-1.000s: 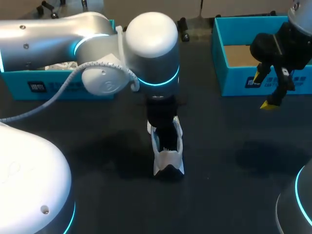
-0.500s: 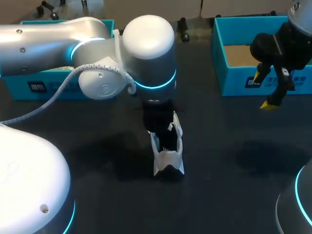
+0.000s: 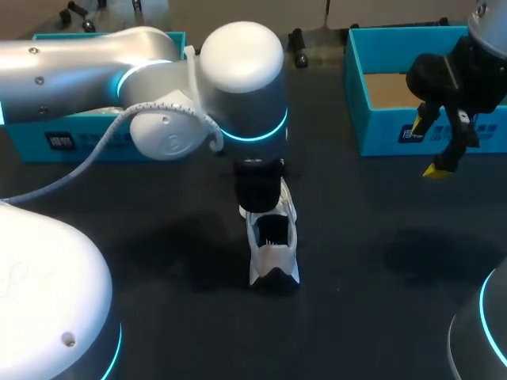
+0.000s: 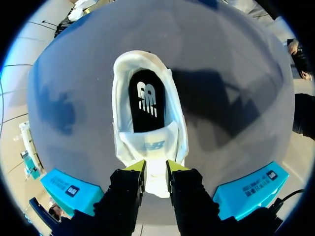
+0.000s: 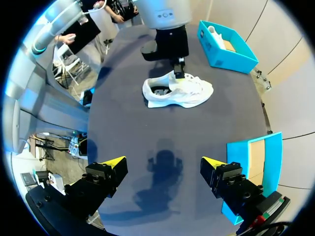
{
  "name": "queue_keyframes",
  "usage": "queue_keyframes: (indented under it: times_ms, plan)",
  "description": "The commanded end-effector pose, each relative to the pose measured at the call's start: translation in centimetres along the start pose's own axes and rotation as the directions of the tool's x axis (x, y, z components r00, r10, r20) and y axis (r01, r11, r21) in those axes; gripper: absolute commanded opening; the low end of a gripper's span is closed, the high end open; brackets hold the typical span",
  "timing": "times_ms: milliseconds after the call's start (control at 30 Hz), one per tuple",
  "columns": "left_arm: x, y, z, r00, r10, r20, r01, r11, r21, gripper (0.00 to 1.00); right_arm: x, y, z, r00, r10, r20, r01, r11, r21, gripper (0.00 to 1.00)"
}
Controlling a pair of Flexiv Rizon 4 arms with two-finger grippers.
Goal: Take the shoe out of the shoebox, open the shoe tongue, remove and reinsert the insole, then place the shoe into the shoebox
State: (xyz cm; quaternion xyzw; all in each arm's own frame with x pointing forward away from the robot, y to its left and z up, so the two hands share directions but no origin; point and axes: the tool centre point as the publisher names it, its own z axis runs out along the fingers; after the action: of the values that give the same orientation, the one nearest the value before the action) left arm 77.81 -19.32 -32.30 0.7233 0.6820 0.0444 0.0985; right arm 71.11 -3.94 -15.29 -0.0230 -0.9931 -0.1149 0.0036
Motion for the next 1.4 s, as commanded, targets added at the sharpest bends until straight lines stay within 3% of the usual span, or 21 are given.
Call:
queue_keyframes:
  times_ms: [33,233,533,933,1167,1200,1233,1400]
  plan:
    - [-0.8,-0.4,1.1,1.0,-0.006,-0.015,0.006,1.0,0.006,0.23,-0.2,0.1,0.1,1.0,0.002,-0.003,-0.002,1.0,0.004,1.0]
    - [-0.9,-1.5,1.6,0.999,-0.047,-0.014,0.047,0.999,0.015,0.13,-0.2,0.1,0.1,1.0,0.002,-0.003,-0.002,1.0,0.004,1.0]
    - [-0.8,-1.2,-0.2,0.987,-0.158,0.004,0.158,0.987,0.004,0.22,-0.2,0.1,0.1,1.0,0.002,-0.003,-0.002,1.0,0.004,1.0]
    - [-0.7,-3.3,0.3,0.947,-0.32,-0.034,0.321,0.947,0.02,0.18,-0.2,0.1,0.1,1.0,0.002,-0.003,-0.002,1.0,0.004,1.0]
    - [0.1,-3.1,-1.8,0.88,-0.471,-0.055,0.473,0.881,0.026,0.43,-0.2,0.1,0.1,1.0,0.002,-0.003,-0.002,1.0,0.004,1.0]
    - [0.2,-3.1,-2.1,0.872,-0.486,-0.057,0.488,0.872,0.041,0.61,-0.2,0.1,0.1,1.0,0.002,-0.003,-0.002,1.0,0.004,1.0]
    - [0.2,-3.1,-2.1,0.872,-0.486,-0.057,0.488,0.872,0.041,1.0,-0.2,0.1,0.1,1.0,0.002,-0.003,-0.002,1.0,0.004,1.0]
    - [0.2,-3.1,-2.1,0.872,-0.486,-0.057,0.488,0.872,0.041,1.0,-0.2,0.1,0.1,1.0,0.002,-0.003,-0.002,1.0,0.004,1.0]
